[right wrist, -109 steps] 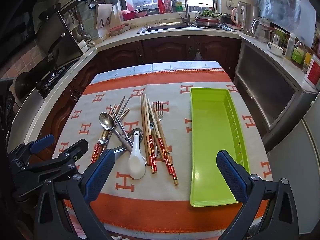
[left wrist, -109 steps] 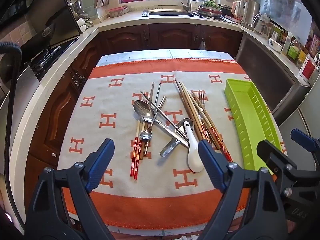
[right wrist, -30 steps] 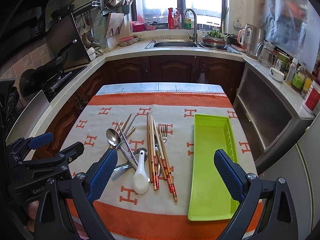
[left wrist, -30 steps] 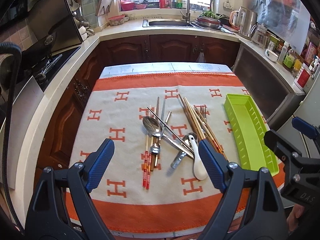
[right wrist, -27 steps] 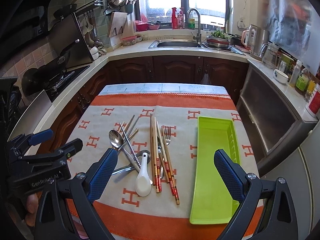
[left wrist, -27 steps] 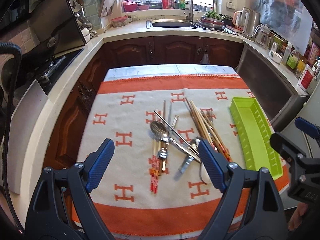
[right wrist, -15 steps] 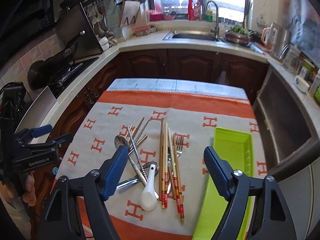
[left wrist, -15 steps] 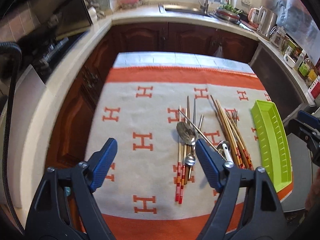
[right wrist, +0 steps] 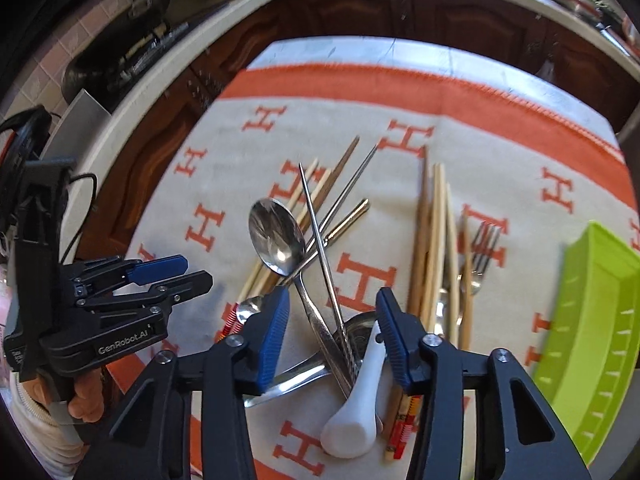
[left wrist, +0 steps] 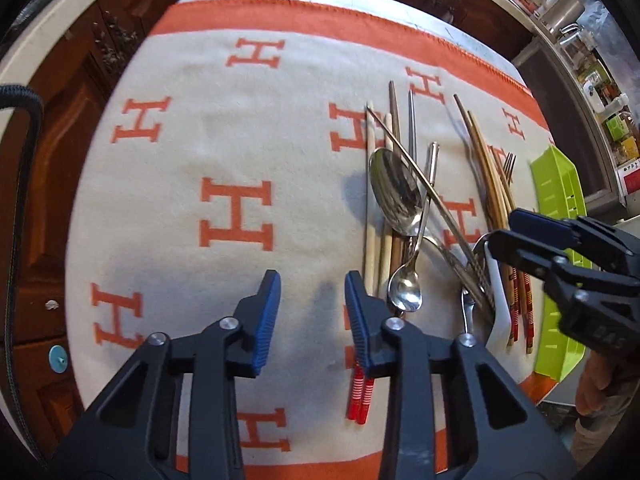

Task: Organize utensils
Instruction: 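Grasp a steel chopstick with the right tool while the left tool grasps a red-banded wooden chopstick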

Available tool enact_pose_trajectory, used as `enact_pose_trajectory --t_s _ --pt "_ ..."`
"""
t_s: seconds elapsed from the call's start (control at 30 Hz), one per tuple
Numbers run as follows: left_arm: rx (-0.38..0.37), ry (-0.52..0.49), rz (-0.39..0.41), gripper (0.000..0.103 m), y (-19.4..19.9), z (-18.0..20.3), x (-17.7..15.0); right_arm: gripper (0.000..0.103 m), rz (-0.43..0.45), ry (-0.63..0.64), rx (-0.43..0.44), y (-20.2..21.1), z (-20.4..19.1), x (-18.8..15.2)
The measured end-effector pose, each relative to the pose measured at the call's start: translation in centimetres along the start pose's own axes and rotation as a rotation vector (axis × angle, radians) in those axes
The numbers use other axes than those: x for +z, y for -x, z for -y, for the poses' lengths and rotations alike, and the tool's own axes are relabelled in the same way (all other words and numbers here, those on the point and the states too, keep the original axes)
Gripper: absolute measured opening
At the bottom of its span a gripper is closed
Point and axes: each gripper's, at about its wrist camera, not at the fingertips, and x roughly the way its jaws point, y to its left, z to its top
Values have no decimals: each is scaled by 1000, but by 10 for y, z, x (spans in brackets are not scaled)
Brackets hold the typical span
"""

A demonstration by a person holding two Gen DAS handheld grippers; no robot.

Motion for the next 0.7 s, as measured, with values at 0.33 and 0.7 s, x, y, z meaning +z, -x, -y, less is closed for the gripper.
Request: enact_pose_trajectory --t_s 0.33,0.7 --pt "-30 -35 -22 21 -20 15 14 25 -77 0 -14 -52 17 6" --pt "4 -77 6 21 -26 36 24 6 0 -56 38 -38 26 -2"
